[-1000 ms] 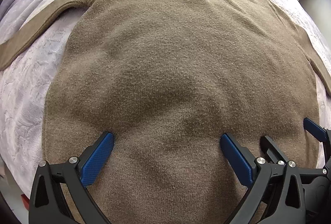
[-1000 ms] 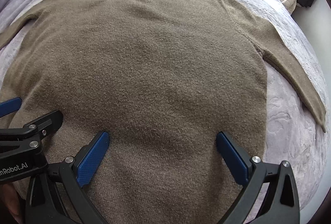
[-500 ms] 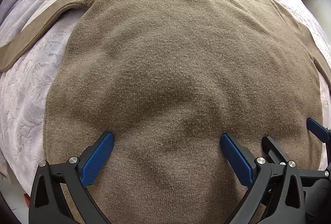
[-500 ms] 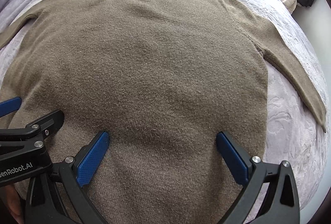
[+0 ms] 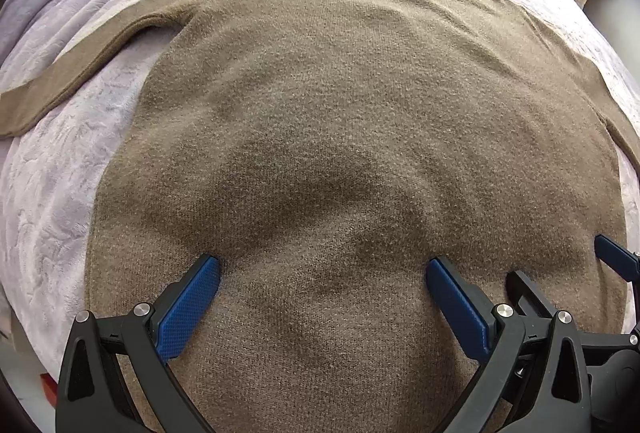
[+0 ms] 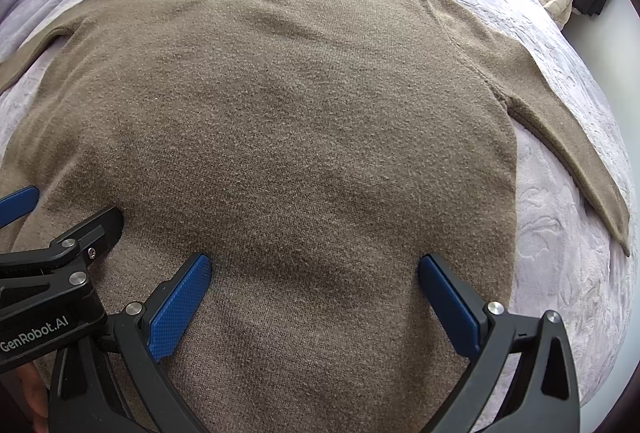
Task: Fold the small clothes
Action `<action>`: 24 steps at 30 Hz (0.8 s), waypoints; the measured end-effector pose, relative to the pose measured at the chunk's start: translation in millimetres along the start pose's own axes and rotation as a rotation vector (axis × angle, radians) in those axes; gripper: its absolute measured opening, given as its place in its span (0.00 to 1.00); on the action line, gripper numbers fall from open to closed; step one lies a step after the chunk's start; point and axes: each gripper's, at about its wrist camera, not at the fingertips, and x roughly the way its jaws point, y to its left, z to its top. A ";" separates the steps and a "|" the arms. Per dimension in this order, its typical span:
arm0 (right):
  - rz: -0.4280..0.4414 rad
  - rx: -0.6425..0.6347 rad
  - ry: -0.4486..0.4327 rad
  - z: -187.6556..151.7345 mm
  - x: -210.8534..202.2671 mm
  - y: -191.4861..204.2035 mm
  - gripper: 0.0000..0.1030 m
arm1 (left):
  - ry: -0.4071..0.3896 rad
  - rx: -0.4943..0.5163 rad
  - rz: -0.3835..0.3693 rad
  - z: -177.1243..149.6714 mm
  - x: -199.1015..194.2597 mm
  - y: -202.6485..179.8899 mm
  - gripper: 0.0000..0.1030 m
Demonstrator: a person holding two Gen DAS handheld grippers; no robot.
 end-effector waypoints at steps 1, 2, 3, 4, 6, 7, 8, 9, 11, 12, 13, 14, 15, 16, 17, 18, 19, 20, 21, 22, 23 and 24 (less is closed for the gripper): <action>0.004 0.000 -0.012 -0.9 -0.5 0.0 1.00 | -0.004 0.006 0.005 -1.3 -0.9 -1.8 1.00; 0.007 0.000 -0.022 -3.6 -1.3 0.0 1.00 | -0.007 0.010 0.009 -4.2 -1.7 -2.4 1.00; 0.010 0.000 -0.033 -7.0 -2.0 -1.0 1.00 | -0.011 0.015 0.014 -5.3 -2.5 -4.3 1.00; 0.011 -0.001 -0.041 -8.3 -2.5 -0.7 1.00 | -0.015 0.019 0.018 -6.0 -4.2 -6.5 1.00; 0.010 -0.006 -0.059 -15.2 -5.2 0.9 1.00 | -0.020 0.023 0.021 -7.9 -6.1 -9.9 1.00; 0.012 -0.008 -0.074 -17.7 -6.1 1.2 1.00 | -0.023 0.024 0.022 -8.8 -7.1 -11.4 1.00; 0.013 -0.009 -0.086 -19.7 -7.0 1.5 1.00 | -0.023 0.023 0.021 -9.2 -8.1 -12.3 1.00; 0.011 -0.012 -0.106 -23.0 -8.2 2.2 1.00 | -0.023 0.022 0.020 -9.6 -9.9 -13.3 1.00; -0.004 -0.030 -0.143 -28.8 -11.2 6.3 1.00 | -0.022 0.022 0.016 -8.7 -12.6 -12.2 1.00; -0.008 -0.039 -0.151 -31.5 -13.0 8.4 1.00 | -0.021 0.020 0.010 -9.2 -14.9 -13.1 1.00; -0.009 -0.047 -0.155 -33.1 -15.0 9.6 1.00 | -0.020 0.016 0.004 -8.8 -16.3 -11.9 1.00; -0.002 -0.050 -0.153 -33.8 -17.7 9.1 1.00 | -0.019 0.012 -0.006 -8.5 -18.2 -10.9 1.00; 0.008 -0.044 -0.153 -35.2 -20.3 7.2 1.00 | -0.018 0.006 -0.018 -8.0 -20.8 -11.1 1.00; 0.018 -0.037 -0.156 -36.2 -22.6 7.5 1.00 | -0.022 0.001 -0.031 -6.8 -24.9 -12.3 1.00; 0.024 -0.028 -0.164 -37.5 -26.0 5.1 1.00 | -0.028 0.000 -0.037 -4.7 -28.0 -12.3 1.00; 0.025 -0.022 -0.170 -36.2 -29.3 0.1 1.00 | -0.039 0.004 -0.039 -3.5 -32.2 -15.4 1.00; 0.021 -0.021 -0.176 -39.2 -31.6 -3.0 1.00 | -0.054 0.016 -0.037 -1.9 -37.2 -20.1 1.00; 0.013 -0.023 -0.181 -42.0 -34.0 -5.7 1.00 | -0.065 0.029 -0.033 0.1 -41.5 -25.4 1.00; 0.007 -0.020 -0.192 -44.1 -37.6 -10.1 1.00 | -0.074 0.042 -0.032 3.2 -45.2 -30.3 1.00; 0.002 -0.014 -0.201 -41.7 -40.3 -13.6 1.00 | -0.083 0.054 -0.033 6.9 -48.6 -35.8 1.00; -0.002 -0.003 -0.209 -43.0 -43.4 -20.8 1.00 | -0.090 0.063 -0.037 11.2 -51.3 -40.0 1.00; -0.004 0.006 -0.214 -41.9 -45.5 -25.4 1.00 | -0.098 0.077 -0.038 15.4 -55.4 -49.3 1.00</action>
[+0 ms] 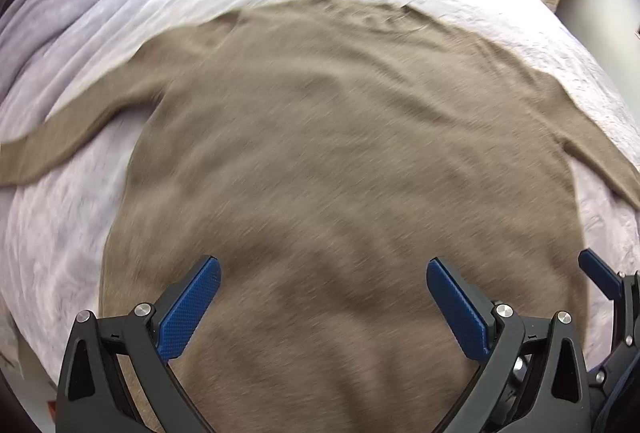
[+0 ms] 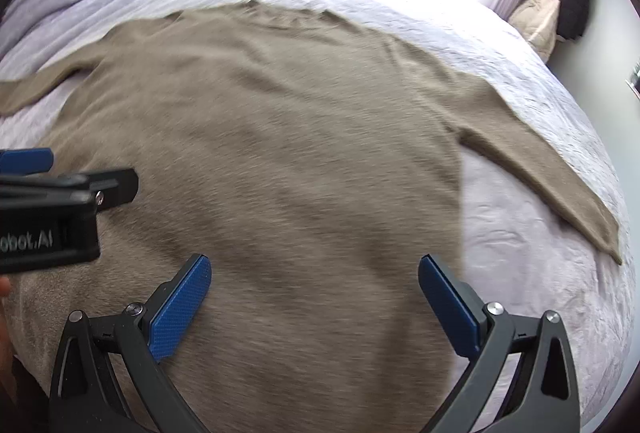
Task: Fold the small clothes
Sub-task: 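Grasp the sweater's sleeve cuff with the right tool and lift it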
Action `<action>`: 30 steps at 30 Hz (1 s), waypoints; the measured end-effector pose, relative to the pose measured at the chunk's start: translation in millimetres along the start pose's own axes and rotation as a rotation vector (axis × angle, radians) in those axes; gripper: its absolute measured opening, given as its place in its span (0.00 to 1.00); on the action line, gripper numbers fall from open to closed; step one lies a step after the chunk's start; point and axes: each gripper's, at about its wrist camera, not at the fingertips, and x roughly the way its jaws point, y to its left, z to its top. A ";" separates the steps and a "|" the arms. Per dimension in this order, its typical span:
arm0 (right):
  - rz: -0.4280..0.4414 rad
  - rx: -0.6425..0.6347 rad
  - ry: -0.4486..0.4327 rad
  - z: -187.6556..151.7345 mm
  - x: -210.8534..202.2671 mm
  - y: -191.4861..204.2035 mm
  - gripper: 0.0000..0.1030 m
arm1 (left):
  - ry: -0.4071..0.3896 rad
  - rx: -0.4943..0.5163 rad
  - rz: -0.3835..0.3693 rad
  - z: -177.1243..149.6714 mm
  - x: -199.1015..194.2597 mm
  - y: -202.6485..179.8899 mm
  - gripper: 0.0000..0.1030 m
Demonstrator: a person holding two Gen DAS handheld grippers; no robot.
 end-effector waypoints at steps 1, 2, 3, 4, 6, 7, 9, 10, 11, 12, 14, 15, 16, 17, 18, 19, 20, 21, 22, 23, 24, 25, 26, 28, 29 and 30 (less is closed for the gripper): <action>-0.004 0.009 -0.004 1.8 -1.6 -5.1 1.00 | -0.004 0.008 -0.002 3.6 -1.5 -4.6 1.00; -0.015 0.022 -0.011 3.8 -3.4 -14.1 1.00 | -0.012 0.024 -0.007 9.3 -4.1 -13.6 1.00; -0.026 0.032 -0.015 5.0 -4.9 -21.3 1.00 | -0.018 0.035 -0.009 15.2 -6.0 -19.2 1.00; -0.036 0.042 -0.019 5.8 -6.0 -29.4 1.00 | -0.028 0.053 -0.011 20.6 -7.5 -27.8 1.00; -0.056 0.066 -0.025 12.2 -4.7 -48.1 1.00 | -0.045 0.090 -0.017 31.0 -10.4 -48.5 1.00; -0.071 0.083 -0.028 13.2 -5.1 -61.3 1.00 | -0.048 0.102 -0.016 37.2 -7.9 -56.0 1.00; -0.088 0.107 -0.032 18.2 -3.5 -81.4 1.00 | -0.056 0.127 -0.023 49.5 -5.1 -76.3 1.00; -0.099 0.122 -0.037 20.6 -2.6 -92.5 1.00 | -0.059 0.136 -0.028 56.6 -2.7 -87.0 1.00; -0.114 0.142 -0.046 22.8 -1.7 -107.5 1.00 | -0.061 0.141 -0.032 63.0 0.4 -96.1 1.00; -0.128 0.160 -0.052 23.0 -1.5 -119.2 1.00 | -0.062 0.147 -0.036 67.3 2.4 -104.5 1.00; -0.140 0.220 -0.064 22.7 0.3 -152.2 1.00 | -0.061 0.162 -0.041 77.8 10.7 -122.3 1.00; -0.137 0.254 -0.063 22.9 3.5 -167.8 1.00 | -0.059 0.169 -0.034 84.3 17.1 -132.5 1.00; -0.127 0.297 -0.057 21.1 5.7 -184.7 1.00 | -0.058 0.168 -0.028 87.9 20.8 -139.5 1.00; -0.108 0.350 -0.054 18.4 8.5 -204.6 1.00 | -0.057 0.165 -0.026 92.6 25.9 -144.8 1.00; -0.096 0.406 -0.055 14.6 11.0 -225.5 0.99 | -0.055 0.158 -0.024 97.4 30.7 -149.2 1.00; -0.098 0.446 -0.054 10.8 12.1 -240.8 0.94 | -0.051 0.146 -0.018 102.8 36.5 -152.9 1.00; -0.115 0.503 -0.053 5.3 13.3 -261.9 0.92 | -0.046 0.137 -0.017 106.2 41.0 -155.7 1.00; -0.126 0.547 -0.051 1.5 15.3 -279.3 0.91 | -0.037 0.129 -0.014 110.9 46.4 -158.8 1.00; -0.133 0.600 -0.050 -4.1 17.9 -298.4 0.91 | -0.023 0.121 -0.012 114.4 51.5 -162.4 1.00; -0.147 0.664 -0.046 -11.5 21.5 -319.8 0.91 | -0.016 0.118 -0.015 116.1 54.1 -164.6 1.00; -0.164 0.714 -0.037 -18.6 25.0 -338.3 0.91 | -0.012 0.118 -0.023 117.6 56.4 -168.2 1.00; -0.176 0.766 -0.024 -26.1 29.3 -356.6 0.91 | -0.011 0.122 -0.026 119.0 58.6 -172.4 1.00; -0.160 0.822 -0.025 -33.7 35.4 -375.2 0.91 | -0.013 0.129 -0.025 120.4 61.1 -176.7 1.00; -0.095 0.882 -0.041 -38.4 48.4 -396.6 0.91 | -0.012 0.140 -0.022 123.4 69.0 -186.3 1.00; -0.088 0.889 -0.049 -36.8 52.9 -403.0 0.91 | -0.004 0.141 -0.021 125.8 74.3 -190.6 1.00; -0.106 0.875 -0.068 -30.7 55.6 -404.4 0.88 | 0.007 0.136 -0.019 128.8 80.9 -193.6 1.00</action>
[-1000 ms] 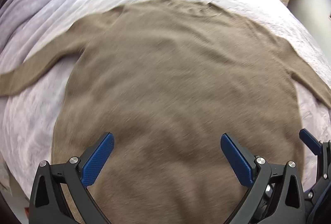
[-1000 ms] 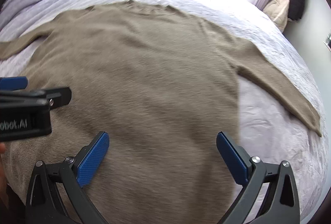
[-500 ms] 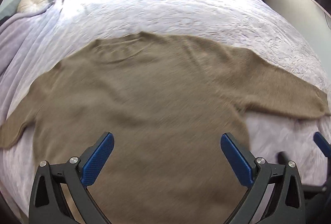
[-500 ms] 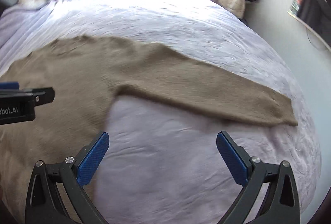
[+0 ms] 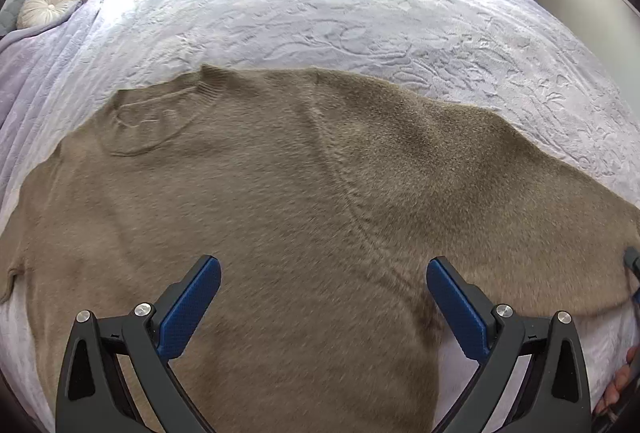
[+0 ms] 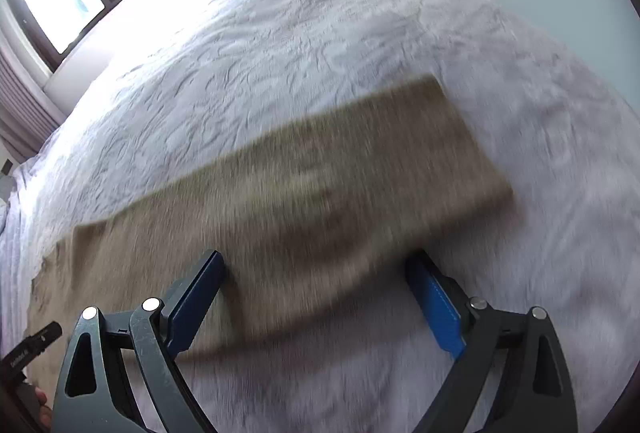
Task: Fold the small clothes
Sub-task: 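Grasp the sweater's sleeve cuff with the right tool and lift it, then fold the held sleeve across the sweater back with the right tool, release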
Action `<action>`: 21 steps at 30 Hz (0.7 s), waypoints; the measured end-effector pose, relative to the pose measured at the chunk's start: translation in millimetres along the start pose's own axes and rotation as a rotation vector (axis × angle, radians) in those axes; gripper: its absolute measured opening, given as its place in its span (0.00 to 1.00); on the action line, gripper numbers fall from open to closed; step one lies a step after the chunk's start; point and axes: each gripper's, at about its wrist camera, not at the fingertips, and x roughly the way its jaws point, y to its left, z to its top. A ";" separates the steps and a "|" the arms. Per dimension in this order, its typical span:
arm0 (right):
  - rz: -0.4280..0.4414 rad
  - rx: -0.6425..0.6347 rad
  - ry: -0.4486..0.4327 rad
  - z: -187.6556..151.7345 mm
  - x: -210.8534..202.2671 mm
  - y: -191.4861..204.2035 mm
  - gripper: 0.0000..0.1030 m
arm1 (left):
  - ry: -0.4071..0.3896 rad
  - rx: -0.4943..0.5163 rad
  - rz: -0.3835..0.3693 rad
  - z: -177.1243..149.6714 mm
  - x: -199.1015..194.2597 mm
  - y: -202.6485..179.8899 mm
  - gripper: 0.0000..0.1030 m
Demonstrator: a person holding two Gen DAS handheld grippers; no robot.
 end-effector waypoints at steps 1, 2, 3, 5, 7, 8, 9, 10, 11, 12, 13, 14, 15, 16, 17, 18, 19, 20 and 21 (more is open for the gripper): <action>-0.008 -0.032 -0.038 5.8 1.4 7.1 0.72 | 0.013 -0.015 0.001 3.9 7.9 -1.4 1.00; -0.020 -0.054 -0.057 10.4 1.5 11.4 0.60 | 0.026 -0.034 0.004 7.1 15.0 -1.5 1.00; -0.040 -0.073 -0.071 14.5 2.0 13.6 0.36 | 0.040 -0.062 0.000 10.3 23.1 -0.9 1.00; -0.016 -0.059 -0.085 25.9 1.2 9.3 0.12 | 0.043 -0.086 0.006 12.5 31.1 -2.8 1.00; 0.036 -0.018 -0.121 31.4 -8.8 -0.7 0.06 | 0.025 -0.034 0.051 12.6 33.4 -16.7 1.00; 0.009 -0.014 -0.159 33.7 -15.5 -3.7 0.06 | 0.003 0.010 0.058 12.8 30.7 -25.1 1.00; -0.005 -0.016 -0.183 34.6 -21.3 -6.6 0.06 | -0.018 0.049 0.049 13.5 27.1 -32.0 1.00; -0.006 -0.012 -0.200 34.3 -25.9 -9.2 0.06 | -0.032 0.081 0.035 15.2 23.5 -37.4 1.00; 0.001 -0.015 -0.202 33.0 -27.7 -9.1 0.06 | -0.039 0.088 0.026 17.1 21.7 -39.0 1.00; -0.011 -0.035 -0.197 31.9 -26.0 -5.4 0.06 | -0.042 0.074 0.015 19.6 21.0 -37.5 1.00; -0.047 -0.075 -0.186 30.4 -21.1 1.2 0.06 | -0.033 0.034 0.003 22.5 22.6 -32.6 1.00; -0.051 -0.087 -0.169 29.4 -16.5 4.5 0.07 | -0.012 -0.010 -0.006 23.8 26.6 -27.0 1.00; -0.037 -0.077 -0.138 29.1 -11.8 1.9 0.13 | 0.013 -0.038 -0.012 23.7 31.8 -23.9 1.00; -0.008 -0.035 -0.096 31.3 -2.6 -3.6 0.18 | 0.046 -0.035 -0.001 22.0 39.7 -25.3 1.00; 0.016 -0.002 -0.083 29.9 -0.9 -10.6 0.18 | 0.046 0.008 0.028 20.3 42.7 -31.6 1.00; 0.043 0.031 -0.083 31.1 0.6 -17.5 0.17 | 0.021 0.061 0.054 19.5 39.8 -38.1 1.00; 0.060 0.052 -0.089 32.1 -1.1 -21.6 0.12 | 0.007 0.089 0.057 20.3 35.7 -40.6 1.00; 0.053 0.048 -0.102 24.9 -12.3 -21.9 0.08 | 0.004 0.096 0.035 21.7 31.0 -39.2 1.00; 0.047 0.036 -0.117 24.3 -19.5 -20.1 0.07 | 0.004 0.076 -0.021 23.5 25.5 -33.3 1.00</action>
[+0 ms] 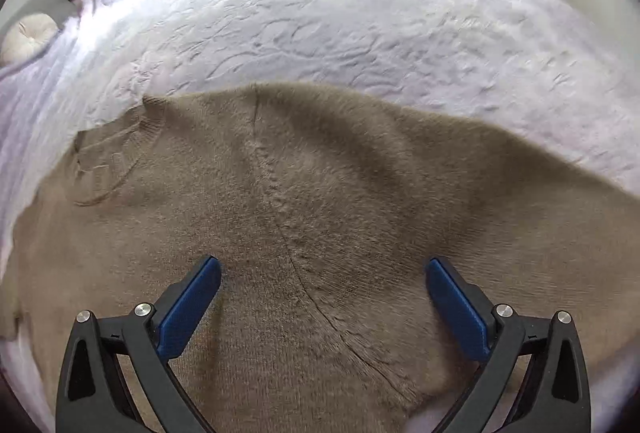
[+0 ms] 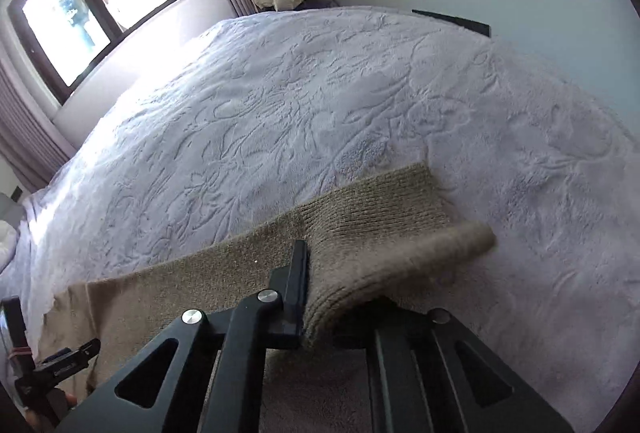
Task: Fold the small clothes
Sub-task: 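Fold the held sleeve across the sweater back with the right tool, release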
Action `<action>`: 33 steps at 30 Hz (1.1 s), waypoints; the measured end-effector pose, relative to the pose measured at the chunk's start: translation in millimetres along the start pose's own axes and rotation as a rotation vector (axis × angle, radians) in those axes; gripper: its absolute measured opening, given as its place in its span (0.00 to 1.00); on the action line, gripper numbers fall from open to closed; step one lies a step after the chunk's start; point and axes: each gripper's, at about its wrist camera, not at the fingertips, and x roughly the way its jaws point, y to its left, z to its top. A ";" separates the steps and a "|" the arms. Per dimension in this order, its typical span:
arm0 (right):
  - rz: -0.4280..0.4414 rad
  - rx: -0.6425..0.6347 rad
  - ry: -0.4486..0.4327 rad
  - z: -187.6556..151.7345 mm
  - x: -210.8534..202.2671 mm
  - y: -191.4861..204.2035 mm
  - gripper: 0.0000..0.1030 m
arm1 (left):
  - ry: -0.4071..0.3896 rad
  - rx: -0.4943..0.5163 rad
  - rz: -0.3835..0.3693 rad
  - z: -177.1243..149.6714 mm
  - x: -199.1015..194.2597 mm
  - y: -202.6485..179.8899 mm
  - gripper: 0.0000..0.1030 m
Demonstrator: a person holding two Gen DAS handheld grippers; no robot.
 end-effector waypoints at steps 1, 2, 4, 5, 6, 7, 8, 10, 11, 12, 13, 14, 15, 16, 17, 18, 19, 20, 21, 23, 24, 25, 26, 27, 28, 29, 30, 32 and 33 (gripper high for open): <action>-0.004 -0.018 -0.023 -0.8 -9.7 5.0 0.07 | -0.005 -0.048 -0.058 0.6 -5.6 11.3 1.00; -0.014 -0.045 -0.056 -1.3 -22.5 13.9 0.07 | -0.005 -0.082 -0.055 0.0 -7.0 20.1 1.00; -0.027 -0.114 -0.116 -2.8 -48.0 38.8 0.07 | 0.055 -0.064 0.044 -1.0 2.5 31.6 1.00; -0.020 -0.146 -0.140 -4.9 -62.0 52.8 0.07 | 0.069 -0.053 0.027 -2.1 5.0 39.5 1.00; -0.005 -0.180 -0.160 -4.7 -72.0 69.2 0.07 | 0.063 -0.073 -0.008 -4.6 2.9 52.3 1.00; 0.008 -0.218 -0.182 -6.3 -83.3 89.5 0.07 | 0.054 -0.117 -0.021 -6.9 -1.8 70.3 1.00; 0.025 -0.265 -0.210 -10.4 -96.7 114.4 0.07 | 0.045 -0.164 -0.028 -9.5 -7.3 89.3 1.00; 0.064 -0.363 -0.255 -22.0 -119.7 170.2 0.07 | 0.027 -0.235 -0.053 -15.7 -19.2 129.0 1.00; 0.089 -0.398 -0.264 -25.6 -125.9 194.9 0.07 | 0.013 -0.258 -0.051 -19.2 -25.7 148.1 1.00; 0.117 -0.431 -0.268 -31.7 -131.2 220.1 0.07 | -0.006 -0.278 -0.039 -22.5 -33.2 166.0 1.00; 0.150 -0.467 -0.269 -40.7 -136.8 247.4 0.07 | -0.030 -0.294 -0.019 -27.3 -41.5 186.2 1.00; 0.186 -0.507 -0.264 -53.6 -141.0 278.0 0.07 | -0.049 -0.308 -0.001 -31.8 -47.5 210.1 1.00; 0.213 -0.540 -0.255 -65.7 -142.4 303.8 0.07 | -0.066 -0.325 0.020 -39.5 -55.8 233.6 1.00; 0.237 -0.571 -0.243 -78.6 -140.5 330.5 0.07 | -0.078 -0.338 0.031 -48.8 -63.9 245.1 1.00; 0.254 -0.604 -0.230 -95.1 -136.8 358.4 0.07 | -0.090 -0.354 0.042 -55.2 -67.2 258.0 1.00; 0.269 -0.631 -0.215 -111.3 -133.3 382.0 0.06 | -0.099 -0.371 0.053 -63.7 -72.0 278.0 1.00; 0.286 -0.656 -0.192 -127.6 -127.1 405.3 0.06 | -0.108 -0.389 0.063 -75.4 -76.0 297.5 1.00; 0.297 -0.682 -0.165 -145.2 -117.3 426.2 0.06 | -0.114 -0.406 0.072 -84.6 -76.2 309.4 1.00; 0.300 -0.709 -0.146 -164.1 -109.7 445.9 0.06 | -0.121 -0.430 0.081 -96.0 -80.1 329.3 1.00; 0.287 -0.772 -0.103 -204.8 -90.5 482.0 0.06 | -0.127 -0.471 0.089 -123.1 -83.6 359.8 1.00; 0.276 -0.798 -0.077 -221.8 -76.7 495.0 0.06 | -0.127 -0.498 0.090 -134.2 -84.7 376.2 1.00; 0.259 -0.828 -0.044 -243.1 -62.2 511.9 0.06 | -0.125 -0.515 0.093 -143.9 -87.0 384.3 1.00; 0.247 -0.846 -0.017 -255.0 -48.3 519.3 0.06 | -0.122 -0.532 0.095 -150.9 -87.4 396.2 1.00; 0.228 -0.867 0.010 -270.3 -34.4 527.5 0.06 | -0.121 -0.546 0.093 -158.8 -88.0 406.4 1.00; 0.202 -0.897 0.038 -288.7 -19.4 537.9 0.06 | -0.119 -0.560 0.089 -166.2 -87.7 413.4 1.00; 0.180 -0.921 0.058 -299.0 -5.7 546.4 0.07 | -0.114 -0.570 0.086 -172.0 -87.6 417.9 1.00; 0.160 -0.946 0.091 -310.1 7.7 552.8 0.07 | -0.109 -0.578 0.082 -176.0 -85.2 422.5 1.00; 0.151 -0.978 0.168 -326.4 22.9 560.6 0.15 | -0.102 -0.586 0.068 -184.0 -84.3 425.6 1.00; 0.157 -0.993 0.199 -332.8 26.2 564.0 0.25 | -0.106 -0.590 0.057 -186.7 -84.2 426.4 1.00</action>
